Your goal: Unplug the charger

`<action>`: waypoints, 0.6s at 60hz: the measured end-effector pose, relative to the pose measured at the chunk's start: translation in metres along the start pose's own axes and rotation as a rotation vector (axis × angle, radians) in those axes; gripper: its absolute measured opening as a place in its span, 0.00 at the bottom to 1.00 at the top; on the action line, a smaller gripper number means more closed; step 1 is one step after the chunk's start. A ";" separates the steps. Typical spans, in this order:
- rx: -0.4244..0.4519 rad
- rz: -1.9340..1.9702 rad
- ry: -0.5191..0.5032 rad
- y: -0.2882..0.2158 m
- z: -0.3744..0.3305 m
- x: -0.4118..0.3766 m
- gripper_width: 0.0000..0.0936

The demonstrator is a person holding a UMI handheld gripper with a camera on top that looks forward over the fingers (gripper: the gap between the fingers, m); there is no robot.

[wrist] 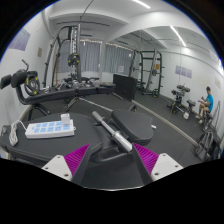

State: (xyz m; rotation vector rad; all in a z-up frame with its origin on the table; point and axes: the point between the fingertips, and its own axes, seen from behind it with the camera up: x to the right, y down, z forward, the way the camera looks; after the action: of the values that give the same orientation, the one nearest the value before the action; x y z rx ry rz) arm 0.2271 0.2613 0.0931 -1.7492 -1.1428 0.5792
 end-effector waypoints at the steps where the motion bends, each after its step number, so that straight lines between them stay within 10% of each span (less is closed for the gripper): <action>1: -0.003 -0.001 0.000 0.000 -0.002 0.000 0.91; 36: 0.048 -0.058 -0.210 -0.030 0.118 -0.111 0.92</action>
State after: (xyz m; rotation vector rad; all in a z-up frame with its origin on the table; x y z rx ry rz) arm 0.0725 0.2196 0.0558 -1.6376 -1.3092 0.7622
